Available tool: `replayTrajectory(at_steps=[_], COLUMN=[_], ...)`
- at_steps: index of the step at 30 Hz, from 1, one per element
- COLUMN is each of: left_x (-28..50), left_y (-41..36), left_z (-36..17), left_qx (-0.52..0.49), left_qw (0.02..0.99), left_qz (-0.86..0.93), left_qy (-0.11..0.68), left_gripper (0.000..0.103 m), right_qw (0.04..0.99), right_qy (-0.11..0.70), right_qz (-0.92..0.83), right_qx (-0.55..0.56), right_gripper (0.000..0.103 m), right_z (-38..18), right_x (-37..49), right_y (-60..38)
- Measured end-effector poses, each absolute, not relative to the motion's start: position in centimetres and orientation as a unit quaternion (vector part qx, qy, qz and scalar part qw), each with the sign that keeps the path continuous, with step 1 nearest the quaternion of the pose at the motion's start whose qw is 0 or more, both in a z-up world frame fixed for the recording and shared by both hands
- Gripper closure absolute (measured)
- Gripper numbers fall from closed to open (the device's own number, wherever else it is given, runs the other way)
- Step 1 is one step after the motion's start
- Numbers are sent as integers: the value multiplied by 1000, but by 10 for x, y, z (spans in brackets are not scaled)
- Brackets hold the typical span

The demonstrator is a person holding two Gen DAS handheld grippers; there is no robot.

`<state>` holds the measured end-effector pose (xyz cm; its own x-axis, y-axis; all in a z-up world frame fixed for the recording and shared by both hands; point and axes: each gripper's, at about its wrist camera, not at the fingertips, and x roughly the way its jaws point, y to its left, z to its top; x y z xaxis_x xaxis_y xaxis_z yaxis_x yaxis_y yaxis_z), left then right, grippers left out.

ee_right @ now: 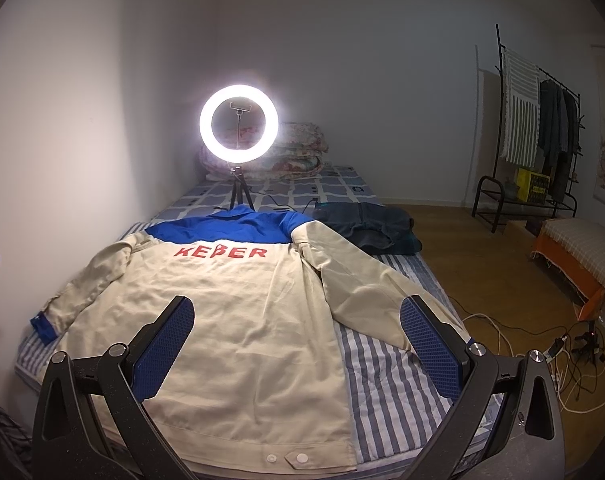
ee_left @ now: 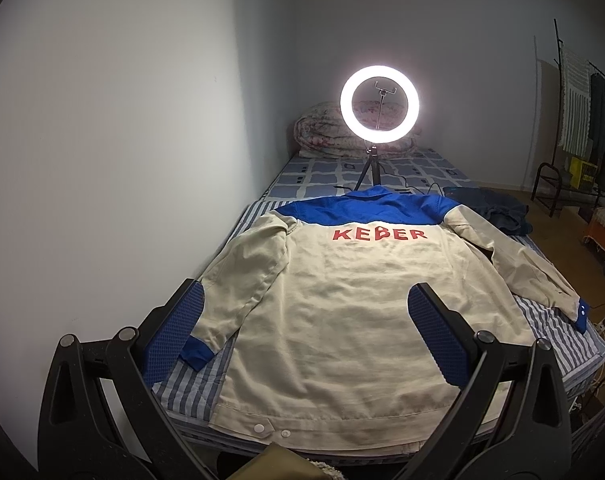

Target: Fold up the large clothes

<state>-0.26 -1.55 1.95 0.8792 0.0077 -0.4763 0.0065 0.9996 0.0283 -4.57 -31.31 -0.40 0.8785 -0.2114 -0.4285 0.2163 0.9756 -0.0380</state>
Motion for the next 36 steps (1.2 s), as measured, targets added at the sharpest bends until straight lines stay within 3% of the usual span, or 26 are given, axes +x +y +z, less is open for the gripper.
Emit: replayTrajectory(at_steps=[18,29,36], left_x=[8,42,64], left_y=[1,72,142], left_z=[3,-46,-103], left_qx=[15,-46,-172], left_qw=[966,946,902], left_qz=[4,30,64], left_qy=[258,319,392], left_gripper=[0,1,35], right_qw=[968,970,961], right_qy=[231,234,272], right_qz=[-93,-38,45], right_qx=[4,-56,-25], right_gripper=[1,1,1], right_z=[-10,-12,-36], right_x=[-34,16,57], right_y=[-306,-278,-264])
